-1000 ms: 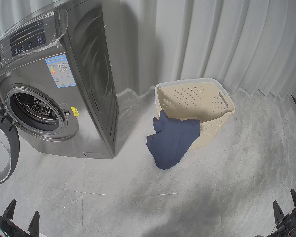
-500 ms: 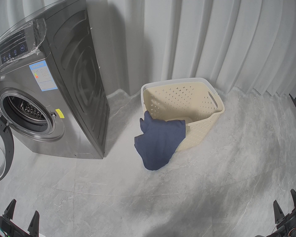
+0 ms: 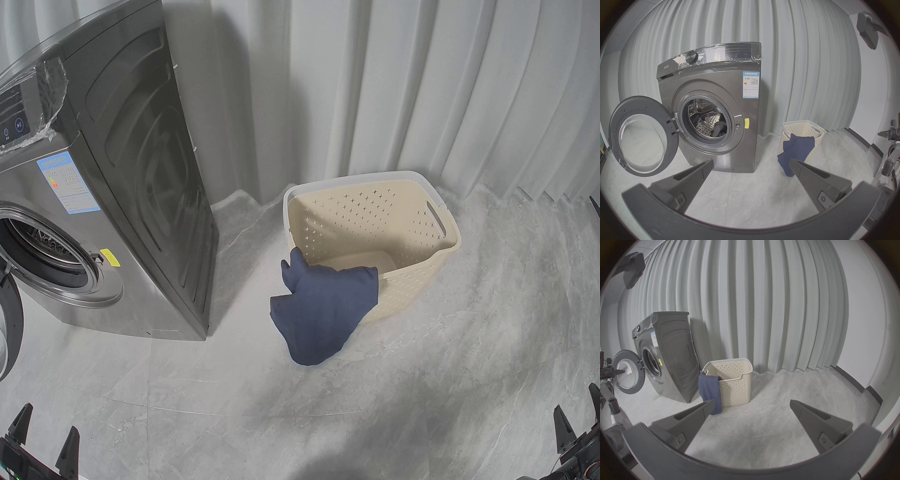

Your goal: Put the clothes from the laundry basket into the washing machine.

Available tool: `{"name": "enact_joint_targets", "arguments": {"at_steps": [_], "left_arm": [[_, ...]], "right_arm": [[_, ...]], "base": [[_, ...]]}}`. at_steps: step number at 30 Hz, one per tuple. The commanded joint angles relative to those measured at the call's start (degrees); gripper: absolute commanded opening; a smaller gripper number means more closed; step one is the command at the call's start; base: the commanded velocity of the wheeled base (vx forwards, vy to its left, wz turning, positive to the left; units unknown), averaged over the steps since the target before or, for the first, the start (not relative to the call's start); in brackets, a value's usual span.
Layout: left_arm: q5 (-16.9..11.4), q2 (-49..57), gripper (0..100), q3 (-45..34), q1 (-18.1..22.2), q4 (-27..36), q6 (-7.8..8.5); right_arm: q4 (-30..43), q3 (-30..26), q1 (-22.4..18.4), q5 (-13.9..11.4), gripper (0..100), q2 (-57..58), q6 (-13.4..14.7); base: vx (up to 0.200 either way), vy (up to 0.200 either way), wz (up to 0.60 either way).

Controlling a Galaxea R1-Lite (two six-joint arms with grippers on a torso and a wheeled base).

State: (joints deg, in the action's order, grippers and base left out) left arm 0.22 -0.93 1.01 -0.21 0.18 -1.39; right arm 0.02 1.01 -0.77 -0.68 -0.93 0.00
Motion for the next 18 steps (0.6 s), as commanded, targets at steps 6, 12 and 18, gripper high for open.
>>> {"name": "enact_joint_targets", "arguments": {"at_steps": [6,12,18], "left_arm": [[0.2,0.8,100,-1.0,0.0,0.0,-0.1],[0.2,0.8,100,-0.9,0.0,0.1,-0.02],[0.0,0.8,100,-0.9,0.0,0.1,0.07]], "right_arm": [[0.1,-1.0,0.1,0.5,100,0.2,0.3],[0.1,-1.0,0.1,0.6,100,0.2,0.4],[0.1,-1.0,0.0,0.6,100,0.2,0.2]], "base": [[0.0,0.0,0.0],[0.0,0.0,0.0],[0.1,0.0,0.0]]}}
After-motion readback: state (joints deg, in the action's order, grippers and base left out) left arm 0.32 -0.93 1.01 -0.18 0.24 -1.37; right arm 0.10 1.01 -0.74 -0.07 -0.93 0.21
